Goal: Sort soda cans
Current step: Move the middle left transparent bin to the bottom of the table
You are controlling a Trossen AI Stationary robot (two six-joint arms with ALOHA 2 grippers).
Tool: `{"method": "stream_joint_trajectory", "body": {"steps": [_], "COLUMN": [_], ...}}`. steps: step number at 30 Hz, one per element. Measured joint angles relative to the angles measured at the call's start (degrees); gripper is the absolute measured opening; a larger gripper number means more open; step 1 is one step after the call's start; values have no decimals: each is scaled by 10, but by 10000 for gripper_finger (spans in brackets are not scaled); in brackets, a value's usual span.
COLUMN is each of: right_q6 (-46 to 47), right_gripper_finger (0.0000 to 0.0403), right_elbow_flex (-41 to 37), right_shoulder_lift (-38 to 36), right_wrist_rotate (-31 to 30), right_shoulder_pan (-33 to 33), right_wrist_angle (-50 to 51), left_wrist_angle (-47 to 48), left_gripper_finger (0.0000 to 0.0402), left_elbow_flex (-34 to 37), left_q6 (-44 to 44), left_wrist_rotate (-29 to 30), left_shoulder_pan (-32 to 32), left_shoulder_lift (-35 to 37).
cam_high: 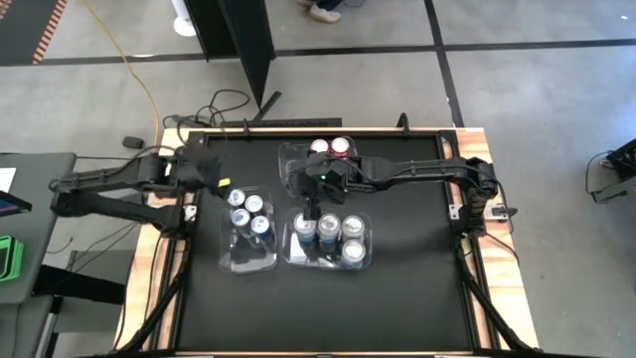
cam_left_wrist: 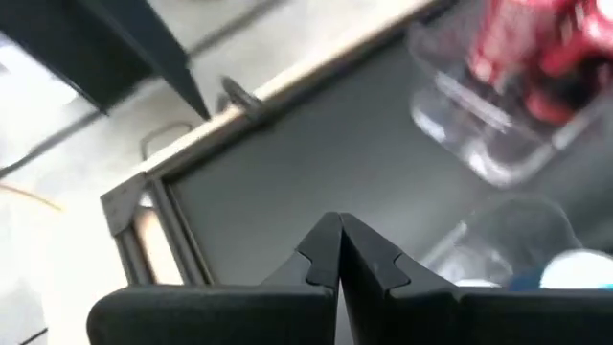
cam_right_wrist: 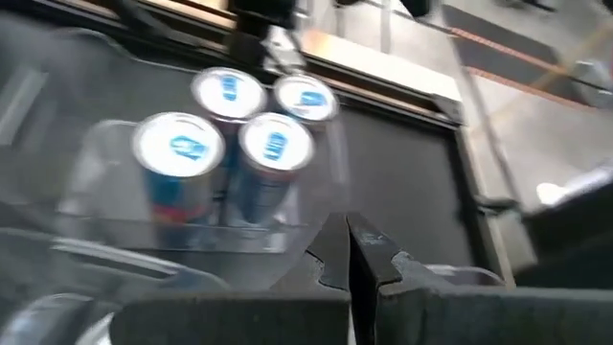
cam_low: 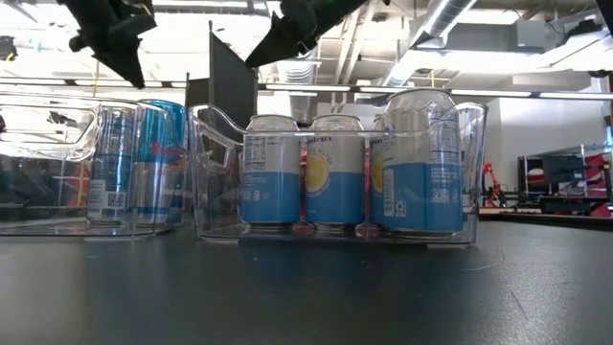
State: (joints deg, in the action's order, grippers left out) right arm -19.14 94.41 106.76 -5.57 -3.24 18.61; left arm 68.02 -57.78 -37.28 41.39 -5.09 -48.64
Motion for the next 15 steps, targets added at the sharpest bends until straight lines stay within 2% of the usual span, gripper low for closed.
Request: {"method": "stream_joint_trajectory", "body": {"steps": [3, 6, 9, 15], "right_q6": [0, -6, -23, -47], "right_gripper_finger": [8, 8, 9, 22], "right_elbow_flex": [0, 0, 0, 0], "right_shoulder_lift": [0, 0, 2, 13], "right_wrist_rotate": [55, 113, 145, 152], "right_shoulder_pan": [-4, 1, 23, 83], "right_wrist_angle": [9, 22, 16, 1], "left_wrist_angle": [-37, -72, -106, -133], "left_gripper_finger": [1, 1, 1, 1], "left_elbow_flex": [0, 0, 0, 0], "left_q6": [101, 193, 232, 240], "left_wrist_rotate": [-76, -114, -116, -112], "left_shoulder_pan": [-44, -58, -58, -58], "left_shoulder_lift": [-6, -4, 6, 24]}}
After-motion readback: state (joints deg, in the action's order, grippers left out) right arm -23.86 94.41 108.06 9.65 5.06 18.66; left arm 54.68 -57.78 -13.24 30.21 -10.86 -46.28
